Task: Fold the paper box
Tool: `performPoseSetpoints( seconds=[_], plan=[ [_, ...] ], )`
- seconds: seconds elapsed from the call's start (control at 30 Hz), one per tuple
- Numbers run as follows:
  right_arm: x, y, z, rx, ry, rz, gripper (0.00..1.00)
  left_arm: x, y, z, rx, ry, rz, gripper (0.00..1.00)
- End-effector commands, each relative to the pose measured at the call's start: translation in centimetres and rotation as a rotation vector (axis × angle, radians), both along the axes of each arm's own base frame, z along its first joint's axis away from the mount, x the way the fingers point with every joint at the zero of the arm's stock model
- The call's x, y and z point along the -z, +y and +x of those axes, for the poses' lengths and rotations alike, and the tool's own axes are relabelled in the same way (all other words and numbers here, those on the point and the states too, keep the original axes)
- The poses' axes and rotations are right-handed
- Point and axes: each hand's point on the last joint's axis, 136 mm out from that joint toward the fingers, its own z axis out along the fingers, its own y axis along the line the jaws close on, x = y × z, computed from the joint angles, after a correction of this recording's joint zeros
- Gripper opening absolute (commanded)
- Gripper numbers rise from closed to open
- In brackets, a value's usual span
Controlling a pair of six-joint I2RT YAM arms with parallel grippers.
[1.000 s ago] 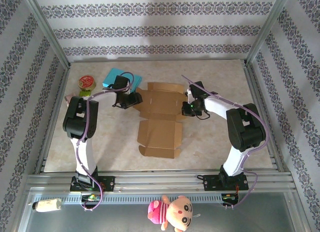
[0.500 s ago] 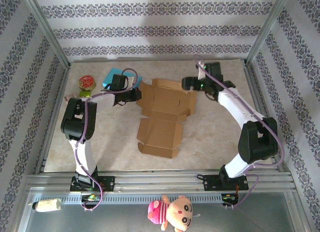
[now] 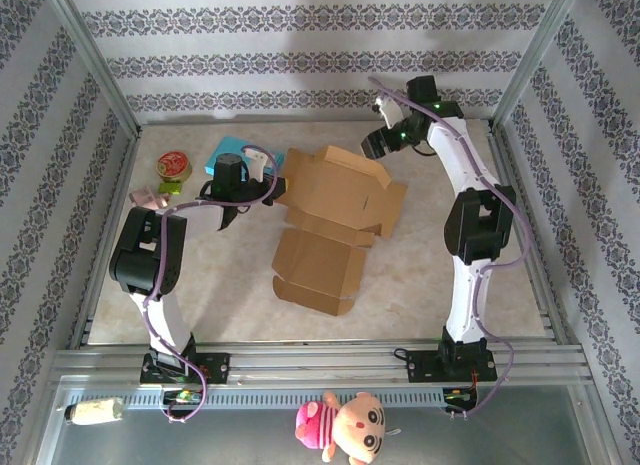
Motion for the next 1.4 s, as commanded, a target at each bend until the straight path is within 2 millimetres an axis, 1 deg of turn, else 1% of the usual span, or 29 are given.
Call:
performPoseSetpoints(
  seconds=[0.0,0.07,0.2,0.3,0.37,0.47,0.53,0.57,0.63,0.7,0.73,0.8,0.83,0.9,0.97,1.03,1.13,1.23,1.27,1.37],
  plan=[
    [2.1,-0.3,-3.2,-0.041,0.160,-0.037,0.70,-3.0,-0.2,0.2,0.033,-0.130,-0.013,0.00],
    [2.8,-0.6,-3.4,-0.040,0.176,-0.049,0.62,-3.1,-0.2,0.2,0.032,-0.129,-0.012,0.00],
    [3.1,-0.5,-3.8,-0.039,0.183,-0.046,0.45,-3.0,-0.1,0.4,0.028,-0.125,0.005,0.00],
    [3.6,-0.7,-4.2,-0.037,0.186,-0.075,0.30,-3.0,0.0,0.6,0.017,-0.122,0.012,0.00],
    [3.6,-0.6,-4.3,-0.041,0.175,-0.093,0.22,-3.0,0.1,0.7,0.012,-0.120,0.020,0.00],
    [2.7,-0.3,-4.0,-0.035,0.101,-0.147,0.10,-3.4,0.3,0.8,0.007,-0.131,0.030,0.00],
    [1.1,0.1,-3.7,-0.046,0.012,-0.202,0.06,-4.2,0.5,0.8,-0.003,-0.155,0.042,0.00],
    [0.0,0.4,-3.6,-0.053,-0.036,-0.225,0.05,-4.5,0.7,0.8,-0.013,-0.167,0.051,0.03],
    [-2.6,0.9,-3.3,-0.065,-0.154,-0.283,0.04,-5.8,1.3,0.7,-0.040,-0.210,0.085,0.25],
    [-4.9,1.2,-3.0,-0.071,-0.274,-0.350,0.03,-7.1,2.1,0.4,-0.073,-0.252,0.127,0.45],
    [-6.0,1.3,-2.9,-0.075,-0.338,-0.393,0.03,-7.7,2.6,0.1,-0.092,-0.272,0.153,0.53],
    [-8.1,1.8,-2.8,-0.087,-0.480,-0.472,0.04,-9.0,3.8,-0.6,-0.139,-0.298,0.195,0.67],
    [-8.8,2.2,-2.9,-0.103,-0.536,-0.508,0.05,-9.4,4.4,-1.0,-0.167,-0.308,0.217,0.73],
    [-10.1,3.5,-3.3,-0.141,-0.655,-0.564,0.05,-10.5,5.7,-1.9,-0.229,-0.324,0.247,0.79],
    [-9.9,4.4,-3.5,-0.174,-0.734,-0.639,0.05,-11.1,7.2,-2.6,-0.309,-0.298,0.251,0.81],
    [-9.1,4.5,-3.1,-0.152,-0.800,-0.752,0.05,-11.5,8.3,-3.6,-0.383,-0.239,0.212,0.81],
    [-6.7,5.5,-3.4,-0.169,-0.858,-0.827,0.05,-11.3,8.7,-4.8,-0.452,-0.114,0.103,0.81],
    [-5.4,5.9,-3.8,-0.175,-0.911,-0.879,0.04,-10.7,9.4,-6.0,-0.537,0.036,0.006,0.76],
    [-5.2,6.0,-4.0,-0.174,-0.918,-0.888,0.04,-10.5,9.4,-6.3,-0.549,0.075,-0.021,0.75],
    [-4.6,6.2,-4.6,-0.172,-0.953,-0.889,0.04,-10.5,7.7,-7.1,-0.510,0.154,-0.118,0.66]
  ],
)
